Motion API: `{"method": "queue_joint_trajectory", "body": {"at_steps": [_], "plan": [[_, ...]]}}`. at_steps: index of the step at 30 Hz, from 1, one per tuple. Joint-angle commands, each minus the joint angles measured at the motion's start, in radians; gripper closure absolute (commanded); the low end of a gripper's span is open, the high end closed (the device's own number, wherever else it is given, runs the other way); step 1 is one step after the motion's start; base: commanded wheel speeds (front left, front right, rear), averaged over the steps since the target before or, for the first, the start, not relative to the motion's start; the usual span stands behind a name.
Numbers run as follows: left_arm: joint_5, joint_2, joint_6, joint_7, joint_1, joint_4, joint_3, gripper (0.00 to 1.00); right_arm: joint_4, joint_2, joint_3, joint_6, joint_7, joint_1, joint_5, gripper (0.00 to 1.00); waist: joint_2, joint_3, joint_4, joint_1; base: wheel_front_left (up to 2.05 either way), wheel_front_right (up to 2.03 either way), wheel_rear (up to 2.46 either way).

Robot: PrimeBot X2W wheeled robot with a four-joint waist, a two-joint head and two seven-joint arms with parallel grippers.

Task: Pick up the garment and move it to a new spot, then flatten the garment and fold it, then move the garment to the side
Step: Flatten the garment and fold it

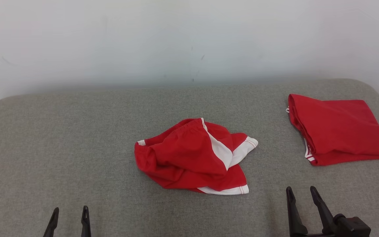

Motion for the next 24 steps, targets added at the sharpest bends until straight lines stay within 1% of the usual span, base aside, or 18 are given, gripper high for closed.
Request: {"method": "queue_joint_trajectory", "body": {"at_steps": [1,24], "plan": [[0.008,-0.003,-0.002,-0.002,0.001,0.005,0.006,0.00,0.004,0.001,0.003,-0.002,-0.001,0.009,0.001,0.00,0.0000,0.000,0.000,0.0000,0.00,0.00,0.00],[0.028,-0.019,-0.017,-0.002,-0.006,0.012,0.027,0.00,0.012,0.001,0.011,-0.002,-0.001,0.001,-0.002,0.00,0.0000,0.004,0.003,0.0000,0.00,0.00,0.00]]}}
